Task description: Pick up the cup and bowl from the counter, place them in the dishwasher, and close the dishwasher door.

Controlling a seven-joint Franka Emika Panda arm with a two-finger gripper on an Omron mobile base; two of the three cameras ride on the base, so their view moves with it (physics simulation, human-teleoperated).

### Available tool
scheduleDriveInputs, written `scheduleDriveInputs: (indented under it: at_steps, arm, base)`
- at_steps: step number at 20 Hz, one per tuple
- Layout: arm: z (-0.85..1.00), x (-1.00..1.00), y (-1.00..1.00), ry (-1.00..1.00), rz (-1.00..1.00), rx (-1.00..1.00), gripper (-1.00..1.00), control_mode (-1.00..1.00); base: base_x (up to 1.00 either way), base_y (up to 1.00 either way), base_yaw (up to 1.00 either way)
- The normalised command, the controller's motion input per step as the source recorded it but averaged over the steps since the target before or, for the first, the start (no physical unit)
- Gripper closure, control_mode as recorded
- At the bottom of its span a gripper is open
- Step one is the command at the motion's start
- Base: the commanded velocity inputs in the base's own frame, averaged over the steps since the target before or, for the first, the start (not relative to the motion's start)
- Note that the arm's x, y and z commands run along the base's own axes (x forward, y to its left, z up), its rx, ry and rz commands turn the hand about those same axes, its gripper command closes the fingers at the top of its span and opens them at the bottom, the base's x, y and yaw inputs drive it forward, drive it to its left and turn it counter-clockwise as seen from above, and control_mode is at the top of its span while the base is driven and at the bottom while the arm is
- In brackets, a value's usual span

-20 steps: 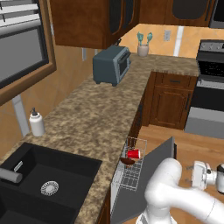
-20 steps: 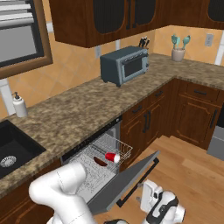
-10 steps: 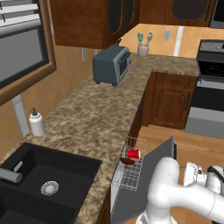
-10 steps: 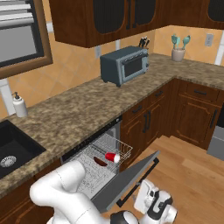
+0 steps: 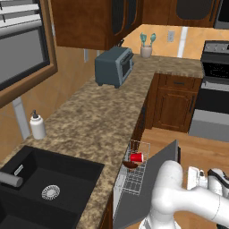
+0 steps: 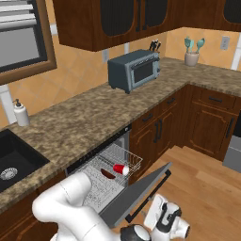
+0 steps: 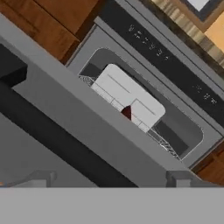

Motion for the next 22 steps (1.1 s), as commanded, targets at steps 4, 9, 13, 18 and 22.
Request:
scheduleDriveInputs:
  at_steps: [4, 9, 13, 18, 22]
  arm:
    - [-1.00, 0.54, -0.54, 0.18, 0.23, 0.24, -1.00, -1.00]
    - [-1.00, 0.43, -0.30, 0.14, 0.22, 0.25, -1.00, -1.00]
    - [-0.79, 0.49, 0.74, -0.14, 0.21, 0.28, -1.00, -1.00]
    - [-0.69, 0.63, 1.00, -0.34, 0.14, 0.23, -1.00, -1.00]
    - [-0.71, 0.88, 1.00, -0.32, 0.09, 0.15, -1.00, -1.00]
  base:
    - [0.00, 0.00, 0.00]
    - [0.00, 0.00, 0.00]
    - [0.00, 0.00, 0.00]
    - [0.00, 0.00, 0.00]
    - [0.00, 0.00, 0.00]
